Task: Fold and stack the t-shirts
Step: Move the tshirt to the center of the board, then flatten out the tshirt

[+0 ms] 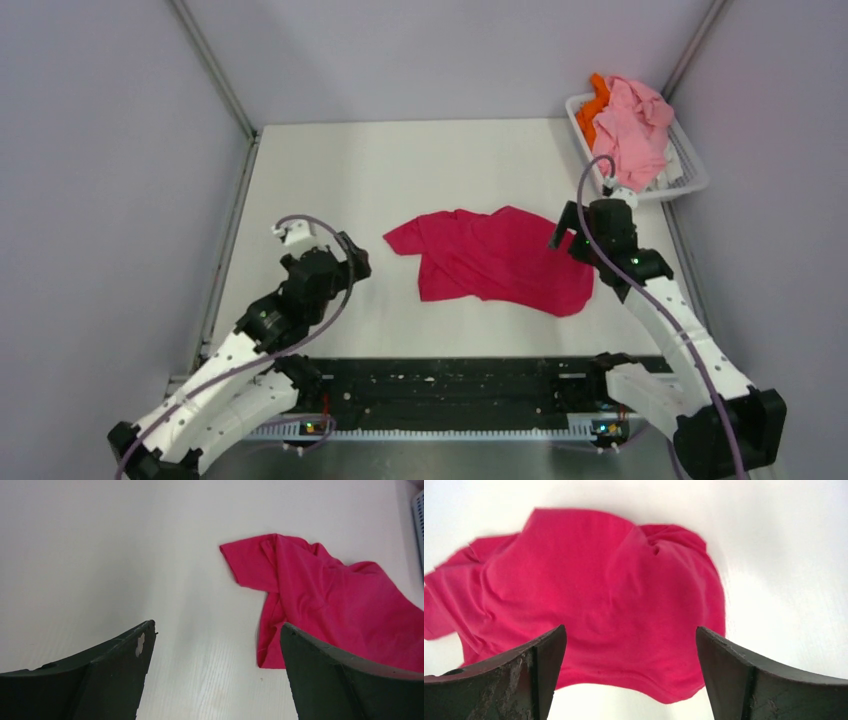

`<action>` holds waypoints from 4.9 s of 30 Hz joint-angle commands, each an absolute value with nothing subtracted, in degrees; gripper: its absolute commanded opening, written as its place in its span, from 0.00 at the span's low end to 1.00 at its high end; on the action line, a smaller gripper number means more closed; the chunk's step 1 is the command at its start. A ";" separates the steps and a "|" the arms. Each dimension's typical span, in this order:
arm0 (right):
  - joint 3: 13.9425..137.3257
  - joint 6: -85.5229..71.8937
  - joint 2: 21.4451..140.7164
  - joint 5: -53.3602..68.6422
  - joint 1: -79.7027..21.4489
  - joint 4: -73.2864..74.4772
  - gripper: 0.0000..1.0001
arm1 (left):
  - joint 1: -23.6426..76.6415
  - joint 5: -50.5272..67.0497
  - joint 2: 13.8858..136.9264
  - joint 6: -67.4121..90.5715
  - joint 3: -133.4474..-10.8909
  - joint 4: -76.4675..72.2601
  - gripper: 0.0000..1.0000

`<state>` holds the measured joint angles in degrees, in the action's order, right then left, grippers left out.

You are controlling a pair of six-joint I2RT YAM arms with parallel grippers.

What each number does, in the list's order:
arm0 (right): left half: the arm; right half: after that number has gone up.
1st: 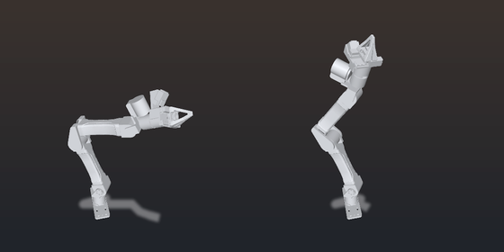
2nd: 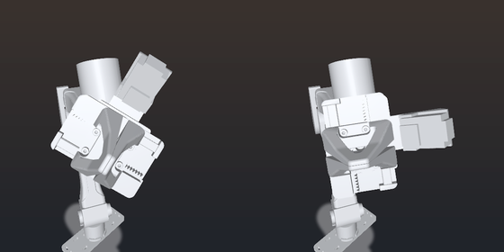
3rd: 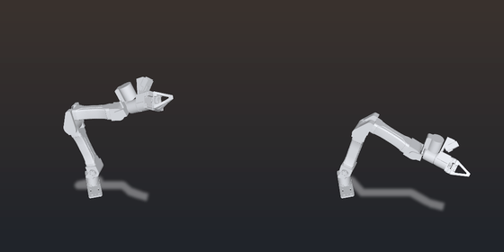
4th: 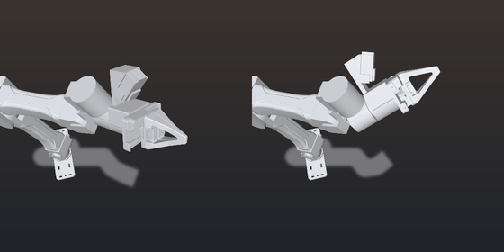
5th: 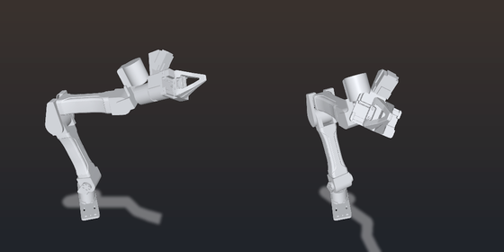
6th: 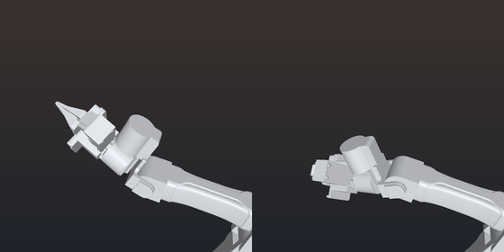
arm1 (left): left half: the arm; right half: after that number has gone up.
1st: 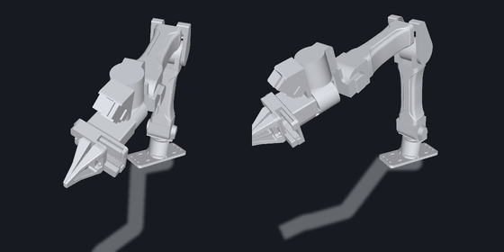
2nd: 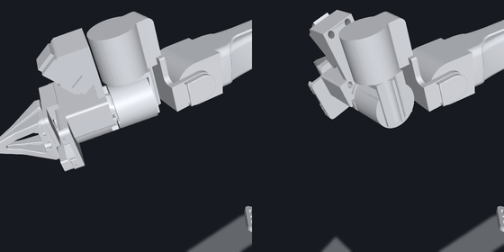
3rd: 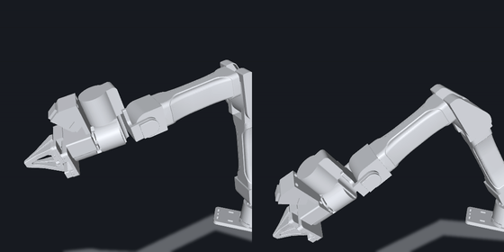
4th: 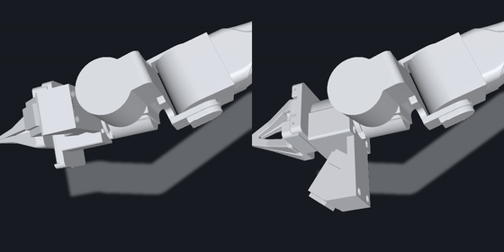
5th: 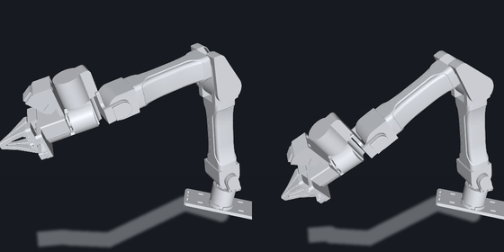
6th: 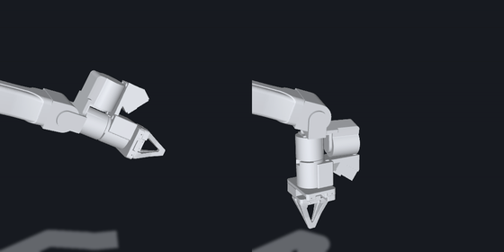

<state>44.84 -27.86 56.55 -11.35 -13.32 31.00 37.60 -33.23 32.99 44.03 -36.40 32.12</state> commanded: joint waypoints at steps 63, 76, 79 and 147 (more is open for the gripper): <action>54.00 -44.69 36.94 29.93 0.44 11.38 0.00 | 28.21 7.61 61.76 31.11 -70.95 11.34 0.00; 92.89 -50.19 45.24 41.03 0.44 5.81 0.00 | 28.17 9.82 49.74 23.01 -99.24 18.04 0.00; 96.35 -49.70 48.65 40.61 0.42 6.64 0.00 | 28.20 8.63 53.06 21.65 -103.89 20.06 0.00; 29.73 -43.22 65.21 -3.97 -29.71 19.37 0.44 | 12.66 14.16 61.38 41.59 -28.51 9.44 0.99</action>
